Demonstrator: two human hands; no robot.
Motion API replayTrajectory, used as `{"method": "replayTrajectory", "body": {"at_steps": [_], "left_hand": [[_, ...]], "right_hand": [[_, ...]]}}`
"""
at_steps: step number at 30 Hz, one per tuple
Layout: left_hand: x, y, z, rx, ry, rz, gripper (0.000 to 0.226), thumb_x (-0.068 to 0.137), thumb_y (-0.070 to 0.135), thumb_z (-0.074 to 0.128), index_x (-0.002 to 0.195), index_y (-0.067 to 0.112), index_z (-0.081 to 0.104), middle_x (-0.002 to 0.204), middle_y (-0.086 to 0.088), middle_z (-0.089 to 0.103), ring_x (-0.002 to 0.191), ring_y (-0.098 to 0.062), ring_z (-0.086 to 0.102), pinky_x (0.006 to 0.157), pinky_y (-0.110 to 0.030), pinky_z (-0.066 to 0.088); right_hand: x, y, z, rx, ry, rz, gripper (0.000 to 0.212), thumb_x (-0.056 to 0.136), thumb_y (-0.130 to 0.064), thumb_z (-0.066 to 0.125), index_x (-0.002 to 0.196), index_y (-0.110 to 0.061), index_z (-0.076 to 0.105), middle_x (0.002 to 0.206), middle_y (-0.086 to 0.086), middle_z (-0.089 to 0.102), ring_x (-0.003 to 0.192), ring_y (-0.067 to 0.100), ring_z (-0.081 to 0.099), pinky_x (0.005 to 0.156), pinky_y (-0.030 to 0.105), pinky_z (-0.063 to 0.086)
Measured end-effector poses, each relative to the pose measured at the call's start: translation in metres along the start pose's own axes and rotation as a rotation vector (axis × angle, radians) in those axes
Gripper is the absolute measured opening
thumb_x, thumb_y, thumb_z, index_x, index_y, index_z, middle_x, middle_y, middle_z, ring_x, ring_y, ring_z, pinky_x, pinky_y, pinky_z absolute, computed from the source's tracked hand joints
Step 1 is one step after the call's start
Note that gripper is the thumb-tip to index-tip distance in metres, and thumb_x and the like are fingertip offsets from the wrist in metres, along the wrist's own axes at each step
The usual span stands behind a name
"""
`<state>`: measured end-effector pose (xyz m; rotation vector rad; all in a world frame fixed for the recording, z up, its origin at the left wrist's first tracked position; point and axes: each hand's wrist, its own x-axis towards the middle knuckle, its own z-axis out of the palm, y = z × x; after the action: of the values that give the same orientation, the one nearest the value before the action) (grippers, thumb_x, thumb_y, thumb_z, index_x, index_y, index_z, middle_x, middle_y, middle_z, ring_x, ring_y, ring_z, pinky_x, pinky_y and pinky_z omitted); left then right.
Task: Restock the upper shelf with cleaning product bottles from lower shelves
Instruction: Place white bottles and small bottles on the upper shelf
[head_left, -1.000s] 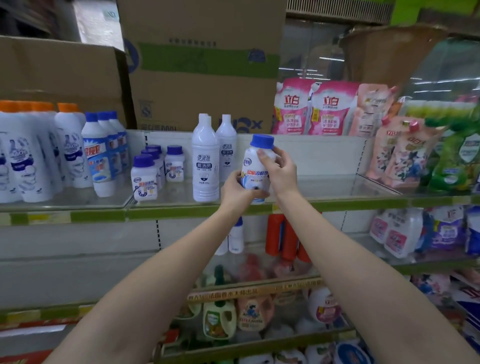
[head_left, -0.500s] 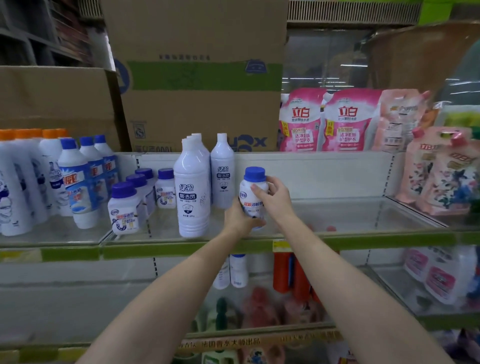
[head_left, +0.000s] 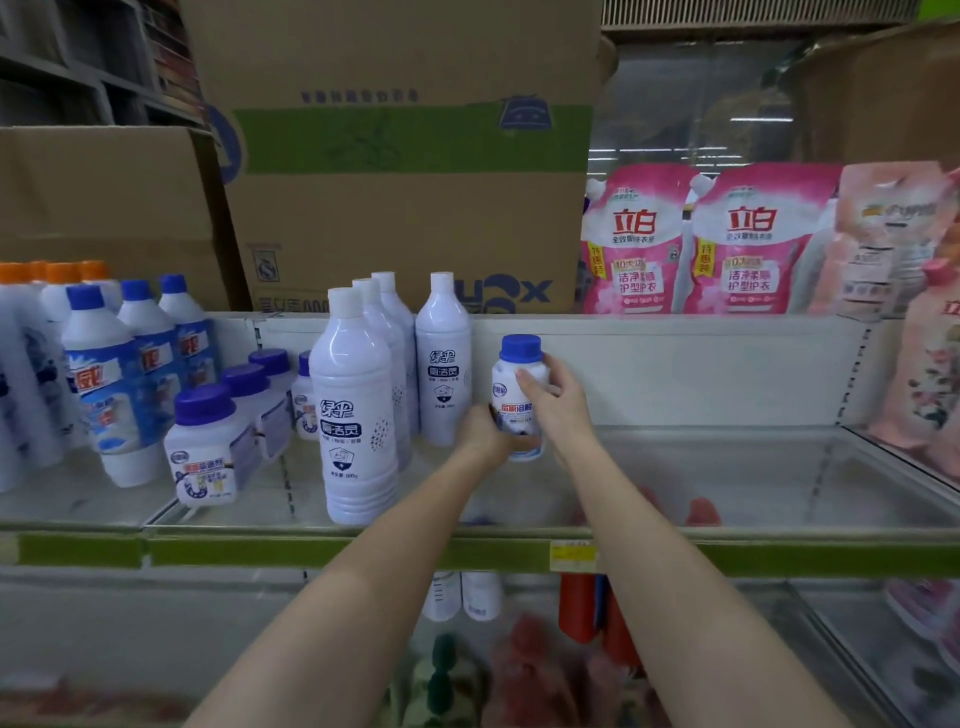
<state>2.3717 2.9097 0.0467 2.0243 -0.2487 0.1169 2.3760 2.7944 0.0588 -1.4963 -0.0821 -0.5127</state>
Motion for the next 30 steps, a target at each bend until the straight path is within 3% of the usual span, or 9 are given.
{"method": "replayTrajectory", "body": {"at_steps": [3,6,15,18,20,22,26,28,30], "left_hand": [[0.011,0.0,0.011,0.01,0.081,-0.017,0.032,0.072,0.018,0.088,0.094,0.018,0.064,0.102,-0.009,0.074,0.095,-0.024,0.07,0.081,-0.034,0.055],[0.021,-0.001,0.025,0.026,0.164,-0.039,0.032,0.072,0.018,0.087,0.09,0.017,0.061,0.101,-0.012,0.073,0.092,-0.026,0.07,0.079,-0.037,0.056],[0.035,-0.001,0.033,0.111,0.159,-0.09,0.051,0.074,0.027,0.086,0.113,0.006,0.06,0.11,-0.009,0.07,0.097,-0.026,0.067,0.072,-0.028,0.049],[0.031,0.002,0.027,0.136,0.128,-0.082,0.053,0.075,0.031,0.085,0.114,0.006,0.06,0.109,-0.01,0.07,0.098,-0.026,0.067,0.07,-0.028,0.046],[0.028,0.004,0.021,0.17,0.089,-0.073,0.05,0.075,0.033,0.084,0.112,0.006,0.064,0.107,-0.01,0.072,0.098,-0.027,0.068,0.074,-0.031,0.051],[0.023,0.007,0.015,0.191,0.075,-0.05,0.044,0.079,0.034,0.081,0.11,0.006,0.069,0.106,-0.012,0.073,0.099,-0.028,0.068,0.08,-0.034,0.052],[0.005,0.007,0.005,0.195,0.051,-0.018,0.031,0.091,0.028,0.068,0.114,0.006,0.067,0.111,-0.013,0.07,0.105,-0.029,0.065,0.077,-0.027,0.046],[-0.009,0.007,0.001,0.25,0.043,0.016,0.026,0.094,0.021,0.059,0.114,0.008,0.067,0.111,-0.015,0.07,0.105,-0.032,0.065,0.078,-0.027,0.047],[-0.025,0.008,-0.004,0.269,0.011,0.063,0.026,0.093,0.013,0.053,0.115,0.007,0.067,0.111,-0.017,0.07,0.104,-0.034,0.064,0.079,-0.026,0.045]], "right_hand": [[0.018,0.004,-0.003,0.002,-0.021,0.046,0.03,0.093,-0.016,0.07,0.121,-0.022,0.062,0.11,0.003,0.072,0.097,0.019,0.072,0.082,0.037,0.06],[0.035,0.01,-0.005,-0.01,-0.049,0.073,0.041,0.094,-0.017,0.068,0.134,-0.019,0.059,0.117,0.004,0.072,0.098,0.019,0.073,0.078,0.035,0.06],[0.048,0.016,-0.001,-0.061,-0.038,0.095,0.042,0.092,-0.026,0.067,0.133,-0.024,0.057,0.119,0.002,0.07,0.103,0.022,0.07,0.091,0.047,0.059],[0.044,0.016,0.001,-0.111,-0.011,0.129,0.043,0.075,-0.049,0.068,0.114,-0.031,0.062,0.114,0.001,0.072,0.101,0.024,0.071,0.091,0.05,0.058],[0.046,0.028,-0.001,-0.106,0.027,0.181,0.052,0.064,-0.058,0.069,0.103,-0.023,0.064,0.108,0.006,0.073,0.096,0.026,0.072,0.089,0.051,0.059],[0.028,0.017,-0.002,-0.118,0.053,0.247,0.06,0.067,-0.053,0.072,0.108,-0.01,0.066,0.103,0.01,0.074,0.092,0.027,0.073,0.088,0.048,0.059],[0.006,0.011,-0.012,-0.142,0.086,0.312,0.021,0.093,-0.023,0.067,0.102,-0.006,0.06,0.095,0.009,0.068,0.089,0.023,0.065,0.083,0.034,0.052],[-0.005,0.009,-0.017,-0.144,0.1,0.318,0.015,0.092,-0.024,0.069,0.091,-0.012,0.061,0.097,0.012,0.069,0.092,0.026,0.065,0.086,0.039,0.053],[-0.018,0.006,-0.02,-0.145,0.102,0.324,0.017,0.091,-0.024,0.072,0.083,-0.016,0.059,0.087,0.008,0.067,0.081,0.022,0.063,0.081,0.037,0.053]]}}
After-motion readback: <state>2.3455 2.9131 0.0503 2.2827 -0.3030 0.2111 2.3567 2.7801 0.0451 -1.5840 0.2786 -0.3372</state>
